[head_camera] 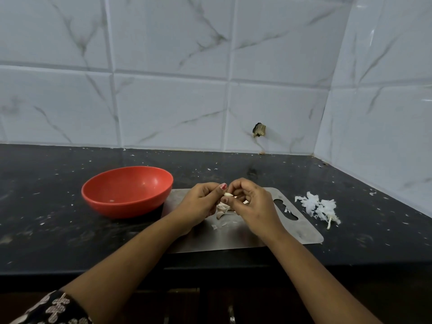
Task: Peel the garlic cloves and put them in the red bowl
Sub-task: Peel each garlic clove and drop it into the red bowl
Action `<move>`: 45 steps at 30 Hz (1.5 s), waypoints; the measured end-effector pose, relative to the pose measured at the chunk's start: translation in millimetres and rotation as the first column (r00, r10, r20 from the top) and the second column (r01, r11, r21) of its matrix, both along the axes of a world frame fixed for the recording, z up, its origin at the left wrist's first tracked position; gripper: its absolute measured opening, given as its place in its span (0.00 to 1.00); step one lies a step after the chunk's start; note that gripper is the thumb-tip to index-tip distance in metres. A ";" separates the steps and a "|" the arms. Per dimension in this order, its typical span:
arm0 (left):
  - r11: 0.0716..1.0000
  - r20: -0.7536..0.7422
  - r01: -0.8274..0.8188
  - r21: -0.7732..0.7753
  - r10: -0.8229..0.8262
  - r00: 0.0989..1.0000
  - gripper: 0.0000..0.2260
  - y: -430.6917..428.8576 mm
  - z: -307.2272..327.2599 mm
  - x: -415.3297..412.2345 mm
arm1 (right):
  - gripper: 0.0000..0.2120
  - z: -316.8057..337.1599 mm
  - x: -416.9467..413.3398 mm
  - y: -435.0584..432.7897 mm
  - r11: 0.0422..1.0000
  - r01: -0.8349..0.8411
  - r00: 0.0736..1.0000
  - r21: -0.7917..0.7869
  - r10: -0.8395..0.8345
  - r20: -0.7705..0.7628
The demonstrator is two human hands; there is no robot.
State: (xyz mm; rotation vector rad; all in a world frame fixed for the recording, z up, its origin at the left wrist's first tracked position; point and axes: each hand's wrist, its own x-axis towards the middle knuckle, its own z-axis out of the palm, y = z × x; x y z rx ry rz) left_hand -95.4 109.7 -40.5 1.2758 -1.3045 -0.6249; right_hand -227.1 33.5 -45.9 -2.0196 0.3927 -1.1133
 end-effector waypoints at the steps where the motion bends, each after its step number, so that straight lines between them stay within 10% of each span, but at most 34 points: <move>1: 1.000 0.010 -0.005 -0.003 0.005 1.000 0.15 -0.1 -0.5 0.3 | 0.07 0.1 -0.2 0.0 1.000 -0.008 1.000 0.010 0.008 0.006; 45: 0.998 0.037 0.059 0.001 -0.059 0.998 0.11 -5.4 -7.9 2.0 | 0.10 2.0 -4.8 3.9 0.988 -0.088 0.995 0.129 0.093 -0.026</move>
